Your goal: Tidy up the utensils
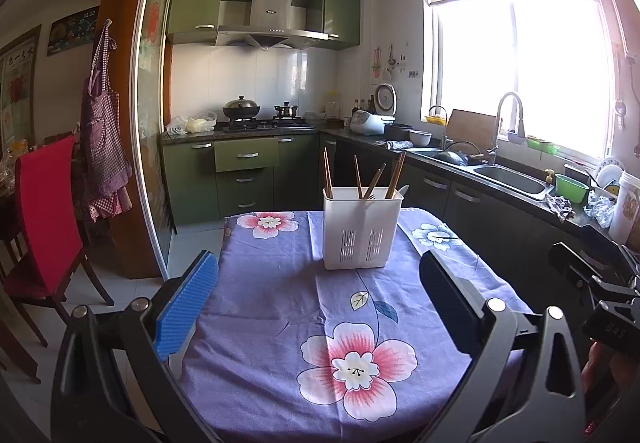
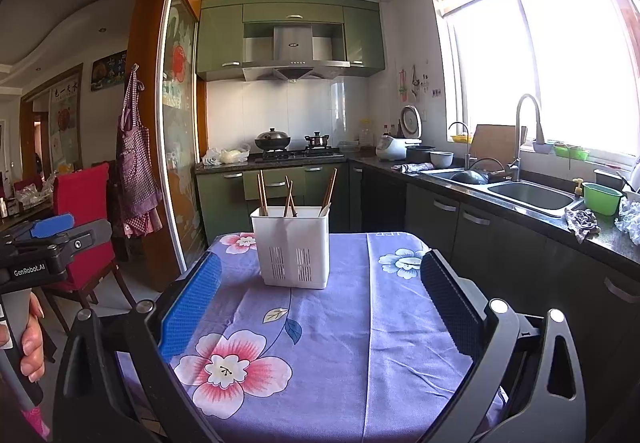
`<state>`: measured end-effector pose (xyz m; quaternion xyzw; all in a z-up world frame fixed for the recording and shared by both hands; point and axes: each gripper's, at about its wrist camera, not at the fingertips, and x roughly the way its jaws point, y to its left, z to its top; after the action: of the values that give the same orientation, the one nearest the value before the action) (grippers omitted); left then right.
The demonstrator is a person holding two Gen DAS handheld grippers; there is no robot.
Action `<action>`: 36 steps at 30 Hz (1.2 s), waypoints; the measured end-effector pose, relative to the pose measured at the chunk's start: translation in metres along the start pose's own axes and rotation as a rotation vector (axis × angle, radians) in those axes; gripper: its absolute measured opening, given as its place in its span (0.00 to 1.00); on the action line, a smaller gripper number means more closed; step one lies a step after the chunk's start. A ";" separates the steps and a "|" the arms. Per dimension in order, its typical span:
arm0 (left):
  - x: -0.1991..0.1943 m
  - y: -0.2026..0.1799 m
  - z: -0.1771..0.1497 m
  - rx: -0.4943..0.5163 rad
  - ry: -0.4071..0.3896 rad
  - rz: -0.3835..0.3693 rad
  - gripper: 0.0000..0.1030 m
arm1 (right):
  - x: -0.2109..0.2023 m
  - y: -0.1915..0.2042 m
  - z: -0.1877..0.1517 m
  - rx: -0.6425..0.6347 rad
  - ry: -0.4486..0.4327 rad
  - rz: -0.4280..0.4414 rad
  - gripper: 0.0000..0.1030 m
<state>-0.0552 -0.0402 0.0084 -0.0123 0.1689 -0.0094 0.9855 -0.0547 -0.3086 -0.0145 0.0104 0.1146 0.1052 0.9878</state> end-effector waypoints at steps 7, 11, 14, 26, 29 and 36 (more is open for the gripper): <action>0.000 -0.001 0.000 0.003 0.000 0.001 0.93 | 0.000 -0.001 0.000 0.001 0.001 0.005 0.95; -0.001 -0.001 0.000 0.004 -0.001 0.001 0.93 | 0.000 0.000 0.000 0.002 0.001 0.006 0.95; -0.001 -0.001 0.000 0.004 -0.001 0.000 0.93 | 0.000 0.000 -0.001 0.001 0.002 0.007 0.95; 0.000 -0.002 0.004 0.007 0.011 0.019 0.93 | 0.001 0.002 -0.001 -0.001 0.004 0.011 0.95; 0.000 0.000 0.004 -0.009 0.018 0.009 0.93 | 0.001 0.002 -0.001 -0.001 0.005 0.011 0.95; 0.003 0.001 0.002 -0.016 0.037 -0.008 0.93 | 0.003 0.003 -0.005 -0.004 0.013 0.013 0.95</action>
<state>-0.0519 -0.0397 0.0095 -0.0209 0.1870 -0.0123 0.9821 -0.0531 -0.3054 -0.0197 0.0087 0.1205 0.1118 0.9864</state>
